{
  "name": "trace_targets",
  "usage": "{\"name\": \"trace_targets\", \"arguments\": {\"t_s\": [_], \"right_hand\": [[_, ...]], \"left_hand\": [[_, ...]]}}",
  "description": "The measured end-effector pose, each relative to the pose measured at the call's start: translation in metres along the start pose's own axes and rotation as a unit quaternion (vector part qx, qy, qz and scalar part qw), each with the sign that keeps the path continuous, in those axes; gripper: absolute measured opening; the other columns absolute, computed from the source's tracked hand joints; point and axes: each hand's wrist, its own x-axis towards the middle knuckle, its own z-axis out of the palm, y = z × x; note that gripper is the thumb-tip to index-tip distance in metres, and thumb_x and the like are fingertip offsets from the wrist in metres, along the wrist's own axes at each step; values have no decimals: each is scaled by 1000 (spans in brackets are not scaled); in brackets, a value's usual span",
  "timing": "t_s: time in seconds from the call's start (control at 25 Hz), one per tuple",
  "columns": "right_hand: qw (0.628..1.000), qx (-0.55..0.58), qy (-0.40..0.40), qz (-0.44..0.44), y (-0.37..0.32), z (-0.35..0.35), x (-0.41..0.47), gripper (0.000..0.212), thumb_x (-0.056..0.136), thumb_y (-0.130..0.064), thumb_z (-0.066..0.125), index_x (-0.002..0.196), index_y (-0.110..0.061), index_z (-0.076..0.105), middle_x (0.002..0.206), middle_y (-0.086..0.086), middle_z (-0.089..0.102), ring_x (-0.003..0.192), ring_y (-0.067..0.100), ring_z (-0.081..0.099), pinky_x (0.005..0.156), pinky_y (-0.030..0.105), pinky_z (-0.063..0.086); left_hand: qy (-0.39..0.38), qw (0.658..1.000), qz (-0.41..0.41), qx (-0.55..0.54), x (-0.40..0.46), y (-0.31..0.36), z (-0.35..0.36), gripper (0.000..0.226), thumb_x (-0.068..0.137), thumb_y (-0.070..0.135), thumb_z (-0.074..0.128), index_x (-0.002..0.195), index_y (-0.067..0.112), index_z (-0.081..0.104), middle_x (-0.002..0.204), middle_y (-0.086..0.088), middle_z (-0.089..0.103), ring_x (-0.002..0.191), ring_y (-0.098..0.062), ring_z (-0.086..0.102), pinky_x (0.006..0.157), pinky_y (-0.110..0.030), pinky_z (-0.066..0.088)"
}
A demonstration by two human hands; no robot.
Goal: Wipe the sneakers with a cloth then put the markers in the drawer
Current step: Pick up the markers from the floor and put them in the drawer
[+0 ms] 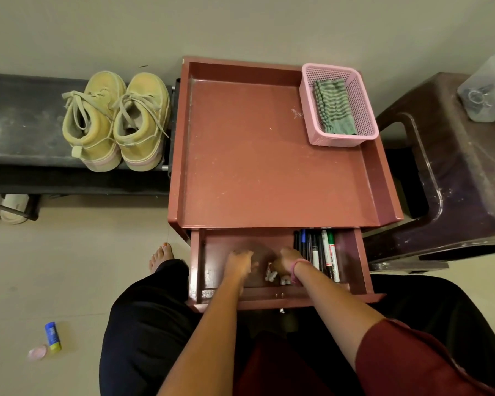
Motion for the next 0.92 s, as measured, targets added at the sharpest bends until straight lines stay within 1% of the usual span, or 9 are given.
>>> {"name": "trace_targets", "arguments": {"t_s": [0.08, 0.16, 0.24, 0.28, 0.4, 0.52, 0.64, 0.8, 0.92], "right_hand": [[998, -62, 19, -18, -1, 10, 8, 24, 90, -7, 50, 108, -1, 64, 102, 14, 65, 94, 27, 64, 74, 28, 48], [995, -86, 37, -24, 1, 17, 16, 35, 89, 0, 45, 120, 0, 60, 116, 19, 63, 104, 32, 63, 82, 31, 48], [992, -107, 48, -36, 2, 18, 21, 34, 88, 3, 46, 118, 1, 61, 116, 21, 62, 104, 34, 62, 83, 33, 48], [991, -112, 56, -46, 2, 17, 23, 30, 88, 2, 48, 115, 2, 62, 116, 21, 62, 105, 34, 61, 85, 34, 48], [984, -150, 56, -83, 3, 11, 25, 22, 86, -1, 58, 107, 1, 65, 113, 19, 64, 105, 33, 61, 89, 37, 51], [979, -165, 33, -112, 7, 9, 29, 14, 80, -1, 66, 94, -2, 71, 107, 18, 67, 100, 30, 62, 89, 36, 51], [980, -157, 19, -118, 4, 5, 26, 17, 81, 1, 60, 93, 0, 72, 104, 20, 68, 94, 32, 66, 88, 36, 52], [969, -158, 13, -187, -13, 3, 16, 19, 87, -9, 62, 103, -8, 72, 112, 10, 68, 106, 23, 61, 93, 24, 43], [947, -193, -27, -256, -29, 29, 6, 24, 86, -19, 64, 108, -13, 69, 118, 8, 65, 107, 24, 59, 92, 26, 44]], "left_hand": [[32, 991, 47, 122, 10, -5, -3, 19, 94, 13, 50, 93, 2, 65, 77, -14, 68, 66, -20, 67, 56, -23, 43], [38, 978, 68, 193, 13, -6, -7, 17, 92, 13, 53, 94, 5, 68, 75, -13, 68, 64, -21, 71, 54, -20, 51], [48, 966, 73, 245, 19, -8, -12, 12, 89, 13, 61, 96, 6, 68, 92, -8, 69, 72, -19, 69, 61, -17, 53], [61, 953, 76, 286, 22, -8, -13, 14, 87, 16, 65, 97, 6, 67, 95, -4, 66, 77, -18, 66, 58, -12, 46], [85, 926, 75, 361, 37, -14, -17, 23, 81, 21, 69, 93, 1, 67, 97, -6, 69, 89, -23, 67, 62, -21, 41], [89, 922, 65, 370, 51, -15, -18, 19, 79, 14, 65, 91, 2, 72, 91, -8, 73, 82, -21, 69, 66, -22, 49], [104, 937, 87, 322, 40, -4, -19, 17, 85, 0, 56, 90, -2, 71, 80, -8, 68, 72, -17, 61, 56, -15, 42], [169, 952, 111, 230, 31, 2, -26, 20, 92, 1, 48, 92, -2, 67, 76, -8, 65, 80, -20, 61, 54, -10, 36], [205, 951, 128, 190, 27, 6, -27, 18, 94, 1, 48, 101, -3, 63, 92, -16, 67, 88, -25, 60, 62, -14, 35]]}}
